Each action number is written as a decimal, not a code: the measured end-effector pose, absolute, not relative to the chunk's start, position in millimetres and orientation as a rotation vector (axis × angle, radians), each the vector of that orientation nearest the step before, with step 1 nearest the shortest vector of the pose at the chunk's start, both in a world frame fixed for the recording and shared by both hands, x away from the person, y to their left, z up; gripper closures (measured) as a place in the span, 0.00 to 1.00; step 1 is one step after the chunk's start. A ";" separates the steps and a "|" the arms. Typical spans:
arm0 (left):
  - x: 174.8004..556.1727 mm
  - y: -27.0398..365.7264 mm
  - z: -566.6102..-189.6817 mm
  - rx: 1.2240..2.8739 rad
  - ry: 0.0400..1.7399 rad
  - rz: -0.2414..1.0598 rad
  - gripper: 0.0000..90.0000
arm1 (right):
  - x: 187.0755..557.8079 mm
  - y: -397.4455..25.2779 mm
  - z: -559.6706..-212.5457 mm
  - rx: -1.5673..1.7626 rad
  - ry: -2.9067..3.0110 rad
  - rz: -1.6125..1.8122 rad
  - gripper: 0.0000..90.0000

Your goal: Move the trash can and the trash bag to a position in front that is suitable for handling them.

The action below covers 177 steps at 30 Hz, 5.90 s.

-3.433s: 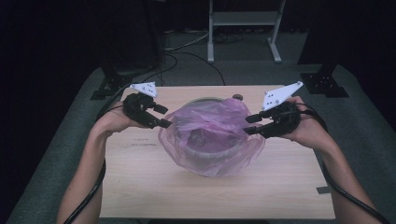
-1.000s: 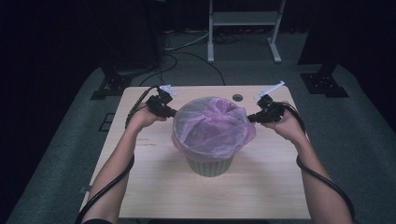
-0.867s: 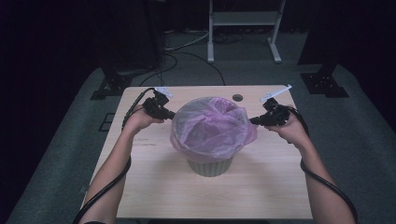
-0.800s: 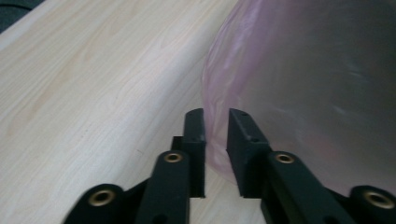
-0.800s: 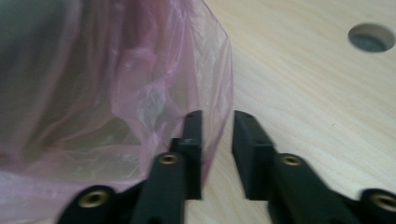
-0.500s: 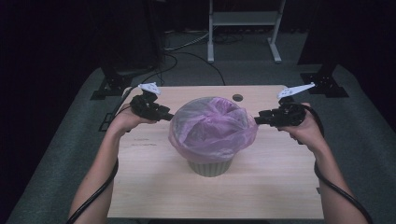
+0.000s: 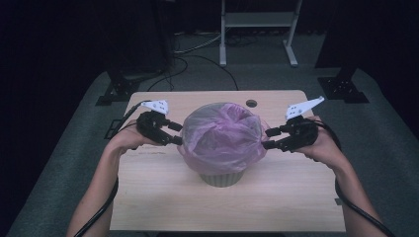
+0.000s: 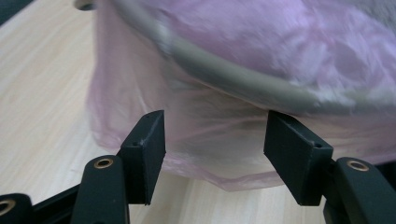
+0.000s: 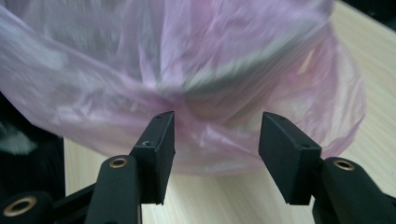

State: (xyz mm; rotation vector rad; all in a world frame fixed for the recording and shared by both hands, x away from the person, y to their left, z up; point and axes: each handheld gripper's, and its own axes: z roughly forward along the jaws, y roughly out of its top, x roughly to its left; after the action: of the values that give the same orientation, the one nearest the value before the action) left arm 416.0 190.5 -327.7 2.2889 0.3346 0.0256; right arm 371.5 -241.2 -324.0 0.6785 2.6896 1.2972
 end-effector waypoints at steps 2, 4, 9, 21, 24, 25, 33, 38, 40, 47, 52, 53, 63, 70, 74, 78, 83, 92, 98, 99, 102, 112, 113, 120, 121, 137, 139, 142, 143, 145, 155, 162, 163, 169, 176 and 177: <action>414.5 187.8 -330.8 2.299 0.302 0.021 0.42 | 369.8 -237.0 -328.8 0.656 2.711 1.260 0.51; 412.9 185.2 -333.0 2.312 0.267 0.024 0.43 | 368.2 -232.2 -332.8 0.632 2.706 1.245 0.53; 409.8 181.2 -334.3 2.324 0.220 0.015 0.55 | 365.1 -222.2 -338.5 0.600 2.690 1.223 0.65; 405.0 176.5 -350.9 2.316 0.271 0.076 1.00 | 359.2 -218.4 -348.9 0.704 2.652 1.216 1.00; 405.2 173.6 -358.4 2.339 0.281 0.078 1.00 | 361.6 -216.9 -356.7 0.724 2.659 1.191 1.00; 405.5 172.6 -360.9 2.347 0.290 0.075 1.00 | 362.4 -216.6 -358.9 0.734 2.660 1.183 1.00; 403.2 177.3 -362.6 2.318 0.325 0.047 0.91 | 363.0 -223.2 -369.9 0.782 2.660 1.210 0.90; 394.8 182.6 -352.6 2.302 0.320 0.056 0.71 | 353.2 -234.6 -362.7 0.775 2.662 1.249 0.72; 391.2 183.7 -350.6 2.296 0.317 0.059 0.65 | 346.9 -238.5 -358.5 0.761 2.653 1.273 0.67; 379.9 177.2 -351.4 2.322 0.296 0.024 0.40 | 328.3 -231.7 -348.7 0.645 2.631 1.348 0.49; 375.0 172.2 -353.8 2.340 0.279 0.000 0.33 | 326.2 -216.8 -348.2 0.583 2.621 1.309 0.51; 374.7 171.3 -353.9 2.346 0.275 -0.004 0.33 | 326.5 -215.1 -348.4 0.582 2.616 1.306 0.55; 373.0 163.7 -352.9 2.359 0.270 0.063 1.00 | 326.6 -203.9 -351.0 0.628 2.607 1.274 1.00; 373.4 160.3 -371.0 2.402 0.270 0.023 1.00 | 329.0 -198.2 -374.2 0.647 2.706 1.199 1.00; 375.3 160.1 -381.6 2.422 0.288 0.005 1.00 | 334.2 -199.9 -392.1 0.695 2.748 1.155 1.00; 378.7 162.8 -394.5 2.430 0.332 -0.006 1.00 | 336.6 -204.6 -406.8 0.747 2.770 1.131 1.00; 375.7 166.0 -393.9 2.416 0.326 -0.051 0.85 | 333.5 -213.2 -410.5 0.765 2.785 1.180 0.83; 369.9 186.1 -370.5 2.367 0.319 -0.015 0.54 | 325.9 -243.4 -379.7 0.770 2.680 1.285 0.58; 378.4 178.8 -361.0 2.307 0.340 0.057 0.42 | 333.7 -237.1 -369.1 0.770 2.568 1.346 0.42; 379.6 177.3 -360.9 2.306 0.344 0.063 0.41 | 335.4 -233.1 -368.8 0.761 2.559 1.354 0.42; 384.0 173.0 -361.1 2.315 0.339 0.086 0.43 | 338.8 -225.3 -368.7 0.741 2.532 1.342 0.44; 384.8 170.3 -362.6 2.308 0.345 0.152 1.00 | 340.0 -212.6 -365.7 0.749 2.494 1.310 1.00; 384.7 170.3 -363.3 2.309 0.351 0.153 1.00 | 339.5 -212.2 -367.8 0.753 2.519 1.301 1.00; 386.6 172.0 -370.3 2.322 0.382 0.150 1.00 | 342.4 -216.3 -382.6 0.801 2.567 1.213 1.00; 388.0 173.3 -371.8 2.324 0.397 0.152 1.00 | 343.8 -218.0 -384.5 0.810 2.568 1.200 1.00; 390.5 182.2 -377.5 2.328 0.438 0.107 0.79 | 350.6 -229.9 -400.7 0.892 2.618 1.220 0.78; 389.8 187.4 -368.8 2.304 0.428 0.113 0.70 | 348.1 -232.9 -396.5 0.868 2.614 1.224 0.70; 389.8 190.8 -364.6 2.287 0.415 0.135 0.59 | 345.2 -239.6 -389.2 0.860 2.598 1.258 0.64; 390.1 192.0 -363.2 2.279 0.416 0.136 0.55 | 344.5 -241.4 -386.8 0.859 2.588 1.274 0.62; 390.9 193.2 -361.3 2.266 0.421 0.140 0.53 | 344.2 -242.4 -385.2 0.853 2.585 1.283 0.60; 390.2 183.9 -367.0 2.292 0.408 0.174 0.96 | 345.1 -229.7 -374.4 0.825 2.549 1.270 0.84; 390.0 183.6 -374.8 2.301 0.418 0.146 1.00 | 347.2 -224.2 -376.9 0.826 2.563 1.248 0.94; 390.0 183.6 -374.8 2.301 0.418 0.146 0.99 | 347.5 -224.4 -377.2 0.825 2.564 1.249 0.92; 386.8 187.8 -372.1 2.298 0.447 0.134 0.66 | 344.4 -232.5 -373.0 0.824 2.581 1.279 0.71; 383.2 189.0 -368.4 2.306 0.440 0.129 0.53 | 336.6 -245.6 -352.7 0.822 2.584 1.315 0.71; 382.5 188.5 -368.8 2.314 0.445 0.114 0.47 | 334.9 -247.0 -345.2 0.803 2.590 1.326 0.71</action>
State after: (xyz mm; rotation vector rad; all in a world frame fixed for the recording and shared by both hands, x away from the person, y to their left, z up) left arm 382.5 188.5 -368.8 2.3144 0.4454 0.1139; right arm 334.9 -247.0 -345.2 0.8026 2.5898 1.3259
